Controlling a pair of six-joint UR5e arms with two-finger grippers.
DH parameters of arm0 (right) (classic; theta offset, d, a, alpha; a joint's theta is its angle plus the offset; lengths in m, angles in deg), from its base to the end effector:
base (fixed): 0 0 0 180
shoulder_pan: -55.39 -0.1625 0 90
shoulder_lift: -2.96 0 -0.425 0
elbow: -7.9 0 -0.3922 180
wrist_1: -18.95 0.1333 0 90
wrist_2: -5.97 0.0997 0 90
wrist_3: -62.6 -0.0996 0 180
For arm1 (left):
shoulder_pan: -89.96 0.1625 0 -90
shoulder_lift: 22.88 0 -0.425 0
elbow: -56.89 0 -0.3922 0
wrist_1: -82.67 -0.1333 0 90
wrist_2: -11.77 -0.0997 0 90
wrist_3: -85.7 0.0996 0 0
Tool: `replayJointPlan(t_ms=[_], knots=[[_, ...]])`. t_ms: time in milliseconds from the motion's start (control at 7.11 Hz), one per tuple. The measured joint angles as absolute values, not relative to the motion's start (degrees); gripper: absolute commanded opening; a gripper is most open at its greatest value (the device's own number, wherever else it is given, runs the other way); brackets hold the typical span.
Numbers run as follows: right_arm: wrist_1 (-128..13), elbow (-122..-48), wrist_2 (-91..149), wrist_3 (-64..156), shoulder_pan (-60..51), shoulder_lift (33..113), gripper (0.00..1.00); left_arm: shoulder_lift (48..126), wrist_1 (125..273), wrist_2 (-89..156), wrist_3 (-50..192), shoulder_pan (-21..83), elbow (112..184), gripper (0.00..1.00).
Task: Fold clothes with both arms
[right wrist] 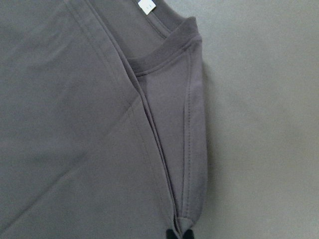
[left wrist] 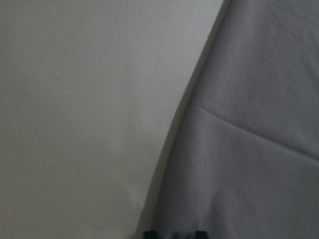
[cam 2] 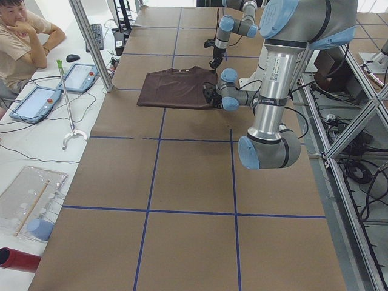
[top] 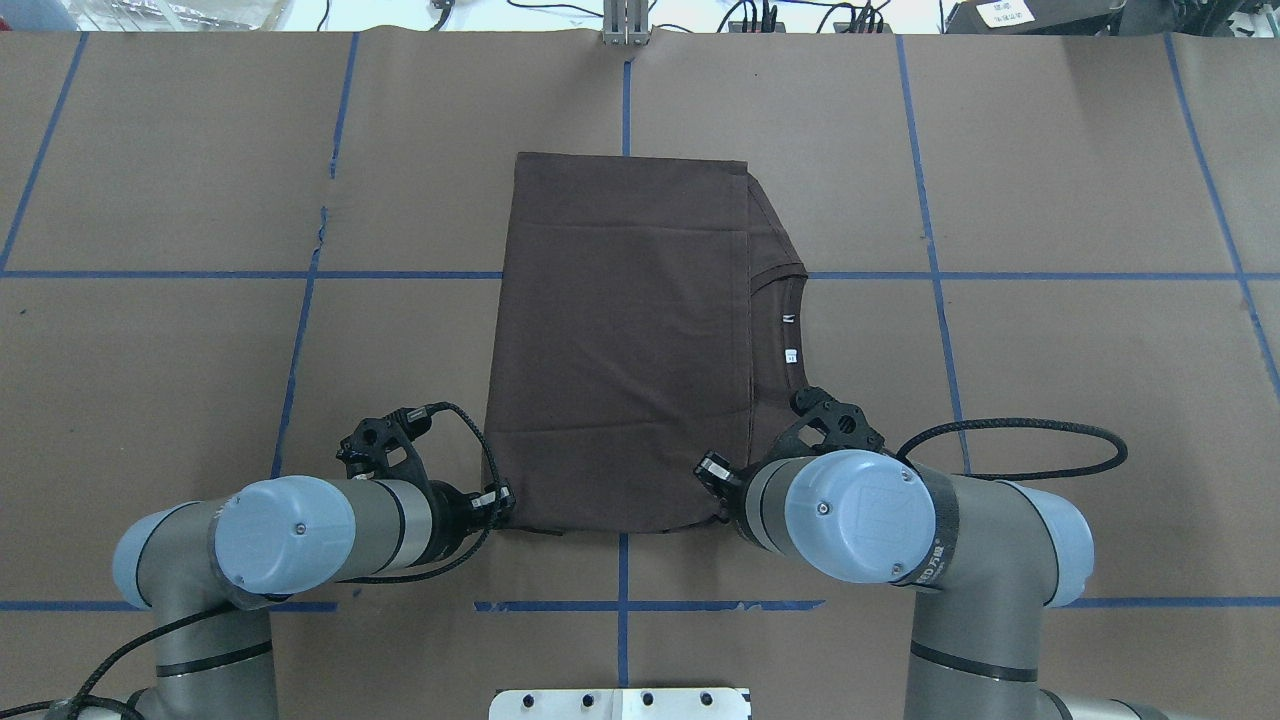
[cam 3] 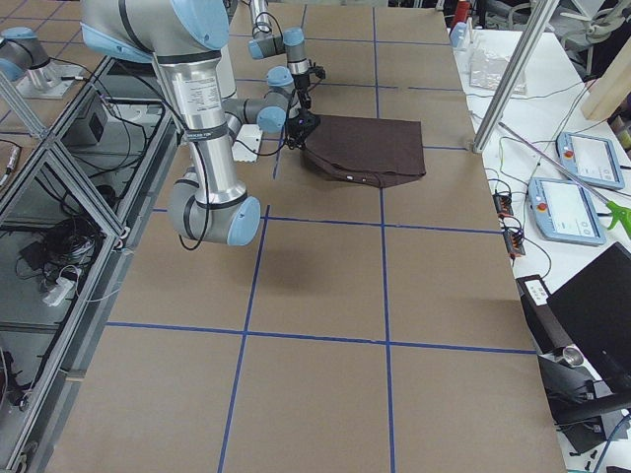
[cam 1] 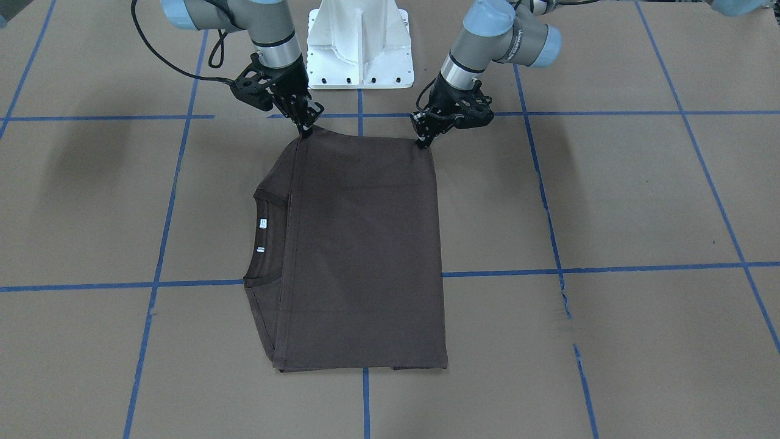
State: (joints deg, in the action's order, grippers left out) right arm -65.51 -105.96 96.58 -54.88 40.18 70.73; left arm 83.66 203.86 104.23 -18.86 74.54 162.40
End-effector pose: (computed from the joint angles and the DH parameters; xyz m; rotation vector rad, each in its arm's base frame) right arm -0.5180 -0.2779 0.2570 -0.1085 -0.9144 0.6883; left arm 0.5317 -0.2805 0.3176 -0.0305 1.1142 -0.4449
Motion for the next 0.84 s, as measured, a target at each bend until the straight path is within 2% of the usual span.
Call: replayJointPlan(t_ms=[281,563,844], knots=[[-65.5,-106.1,96.6,-54.9,40.1,70.8,0.0,83.3,203.3,104.3,-18.9,74.4,163.8,0.0],[-65.6,-108.9,97.2,-55.1,40.0,71.5,0.0,81.3,202.4,104.5,-19.1,74.2,170.3,0.0],[-65.6,-116.0,100.4,-55.2,39.8,74.9,0.0,77.4,201.0,105.0,-21.4,74.5,179.3,0.0]])
